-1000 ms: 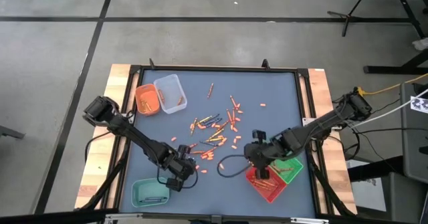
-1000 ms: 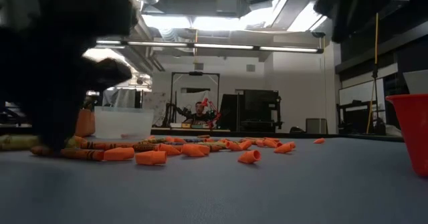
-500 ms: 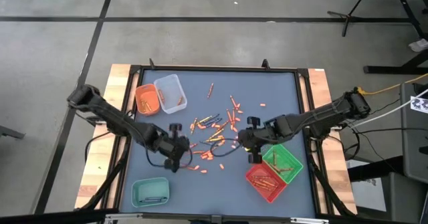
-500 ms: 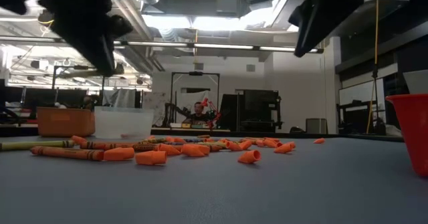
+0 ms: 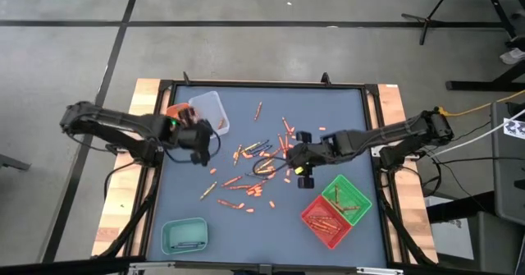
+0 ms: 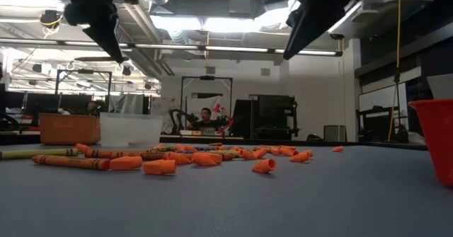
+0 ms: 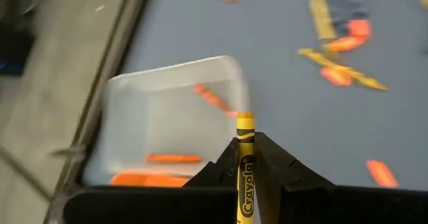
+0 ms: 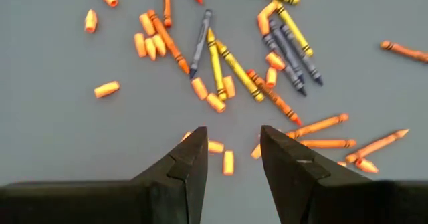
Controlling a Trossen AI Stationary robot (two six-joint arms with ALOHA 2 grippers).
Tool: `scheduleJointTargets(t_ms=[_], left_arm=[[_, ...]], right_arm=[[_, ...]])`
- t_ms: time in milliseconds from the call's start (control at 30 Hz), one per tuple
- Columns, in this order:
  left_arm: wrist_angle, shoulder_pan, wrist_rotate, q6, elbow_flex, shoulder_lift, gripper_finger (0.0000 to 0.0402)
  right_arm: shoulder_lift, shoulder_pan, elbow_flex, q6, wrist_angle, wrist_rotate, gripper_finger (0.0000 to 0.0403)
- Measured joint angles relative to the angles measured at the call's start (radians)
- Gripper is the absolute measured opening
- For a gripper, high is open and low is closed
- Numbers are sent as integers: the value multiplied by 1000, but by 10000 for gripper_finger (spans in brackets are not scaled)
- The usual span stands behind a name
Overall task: Sort crayons
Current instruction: Put the yellow crayon into the orange bin
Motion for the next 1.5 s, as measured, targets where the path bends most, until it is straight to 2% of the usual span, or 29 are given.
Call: scheduleJointTargets(t_ms=[300, 833, 1067, 1500], left_arm=[[-54, 242, -40, -13, 0, -80, 8], [-49, 627, -42, -147, 0, -81, 8], [-42, 698, -14, -262, 0, -81, 8], [-41, 705, -12, -347, 0, -20, 8]], right_arm=[[0, -39, 0, -53, 27, 1, 137], [0, -38, 0, -70, 27, 1, 137], [0, -38, 0, -70, 27, 1, 137], [0, -37, 0, -70, 27, 1, 137]])
